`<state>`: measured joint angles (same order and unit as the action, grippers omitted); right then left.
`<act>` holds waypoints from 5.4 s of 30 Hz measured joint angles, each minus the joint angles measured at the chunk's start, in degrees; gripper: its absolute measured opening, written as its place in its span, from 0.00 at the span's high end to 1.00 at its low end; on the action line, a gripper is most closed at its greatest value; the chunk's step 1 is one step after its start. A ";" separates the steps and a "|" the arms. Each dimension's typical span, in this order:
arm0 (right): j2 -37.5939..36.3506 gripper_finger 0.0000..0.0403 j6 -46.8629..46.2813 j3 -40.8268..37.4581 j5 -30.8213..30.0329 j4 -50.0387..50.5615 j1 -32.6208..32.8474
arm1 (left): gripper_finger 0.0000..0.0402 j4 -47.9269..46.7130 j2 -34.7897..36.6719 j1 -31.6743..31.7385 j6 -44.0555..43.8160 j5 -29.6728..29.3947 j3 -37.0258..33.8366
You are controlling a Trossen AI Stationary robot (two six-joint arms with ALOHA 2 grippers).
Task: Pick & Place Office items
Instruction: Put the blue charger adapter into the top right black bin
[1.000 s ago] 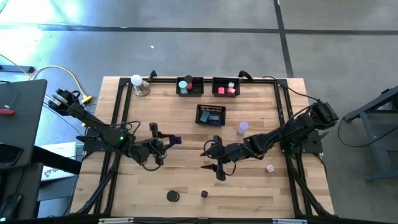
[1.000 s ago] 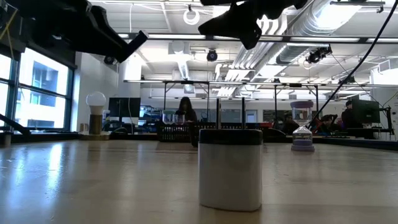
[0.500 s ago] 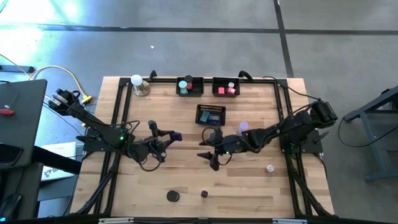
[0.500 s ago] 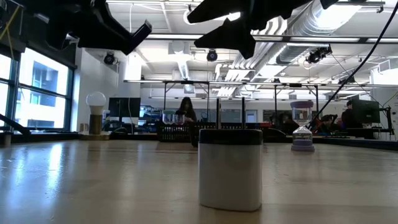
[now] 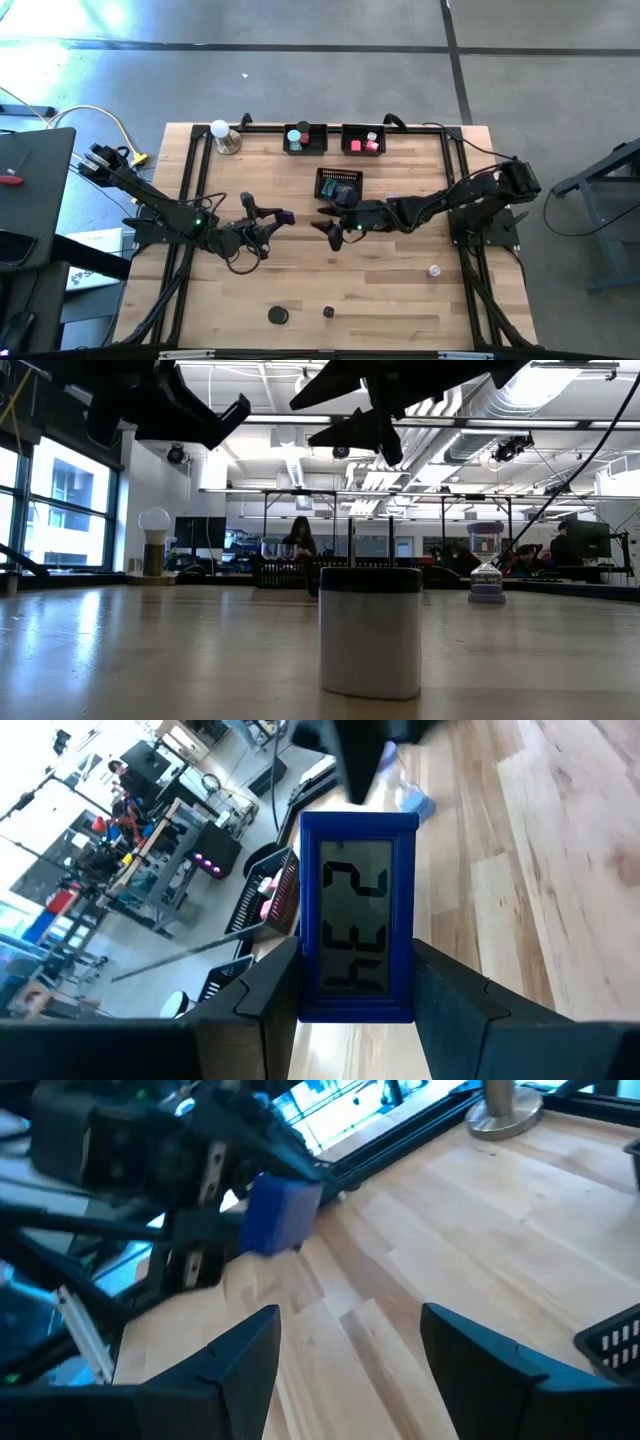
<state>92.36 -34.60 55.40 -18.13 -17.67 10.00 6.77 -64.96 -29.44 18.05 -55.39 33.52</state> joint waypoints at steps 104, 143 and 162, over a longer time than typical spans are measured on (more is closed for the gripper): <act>0.00 0.43 6.16 0.00 -4.46 -3.06 -3.46 | 0.62 30.69 -15.35 13.37 4.04 9.16 0.00; 0.00 0.44 7.33 0.00 0.13 -4.04 -6.39 | 0.62 31.04 -15.33 15.58 4.03 9.03 0.00; 0.02 0.71 7.90 0.00 0.18 -4.02 -6.43 | 0.62 31.03 -15.33 15.58 3.34 9.09 0.00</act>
<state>92.38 -26.70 55.40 -17.95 -21.69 3.57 37.79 -80.29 -13.87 21.39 -46.30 33.52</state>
